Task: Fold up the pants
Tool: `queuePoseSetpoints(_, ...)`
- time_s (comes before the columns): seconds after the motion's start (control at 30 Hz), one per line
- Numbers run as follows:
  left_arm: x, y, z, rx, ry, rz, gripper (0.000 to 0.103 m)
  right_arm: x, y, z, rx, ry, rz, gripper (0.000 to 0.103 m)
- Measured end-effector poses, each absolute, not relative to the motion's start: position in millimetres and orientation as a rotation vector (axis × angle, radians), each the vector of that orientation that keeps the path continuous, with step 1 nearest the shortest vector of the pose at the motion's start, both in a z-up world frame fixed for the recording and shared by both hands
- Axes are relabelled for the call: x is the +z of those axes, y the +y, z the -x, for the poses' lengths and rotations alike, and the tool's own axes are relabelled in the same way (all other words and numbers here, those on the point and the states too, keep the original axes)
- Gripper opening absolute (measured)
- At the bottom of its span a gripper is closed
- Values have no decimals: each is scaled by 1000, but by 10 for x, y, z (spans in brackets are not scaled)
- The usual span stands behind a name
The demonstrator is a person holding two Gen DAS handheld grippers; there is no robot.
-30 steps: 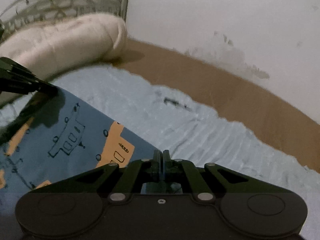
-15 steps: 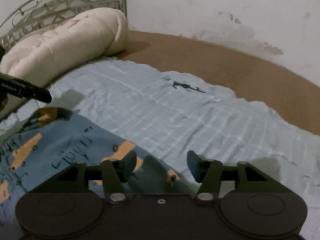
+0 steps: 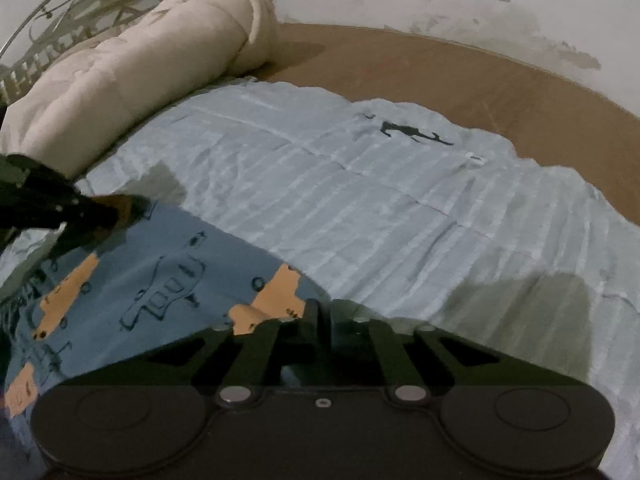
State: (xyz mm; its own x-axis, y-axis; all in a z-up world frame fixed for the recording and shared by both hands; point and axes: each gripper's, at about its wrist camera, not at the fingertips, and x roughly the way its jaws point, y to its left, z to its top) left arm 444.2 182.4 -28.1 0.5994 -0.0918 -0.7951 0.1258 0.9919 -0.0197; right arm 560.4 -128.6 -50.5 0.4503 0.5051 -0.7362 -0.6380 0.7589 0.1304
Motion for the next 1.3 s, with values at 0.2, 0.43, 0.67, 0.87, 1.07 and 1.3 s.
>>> queuePoseSetpoints(0.2, 55, 1804, -4101, -126, 781, -88, 3, -108, -1445, -5100, 688, 701, 174, 0)
queuePoseSetpoints(0.43, 399, 1640, -3430, -146, 623, -189, 3, 392, -1547, -4088, 691, 565, 270, 0)
queuePoseSetpoints(0.67, 437, 1416, -2620, -146, 500, -318, 3, 554, -1625, -3015, 715, 519, 305, 0)
queuePoseSetpoints(0.87, 185, 1243, -1999, -135, 446, -377, 3, 329, -1707, -2269, 712, 572, 253, 0)
queuePoseSetpoints(1.07, -255, 1088, -1710, -125, 509, -438, 3, -59, -1690, -1873, 682, 664, 189, 0)
queuePoseSetpoints(1.3, -392, 1160, -1686, -105, 555, -388, 2, -236, -1679, -1788, 672, 704, 125, 0)
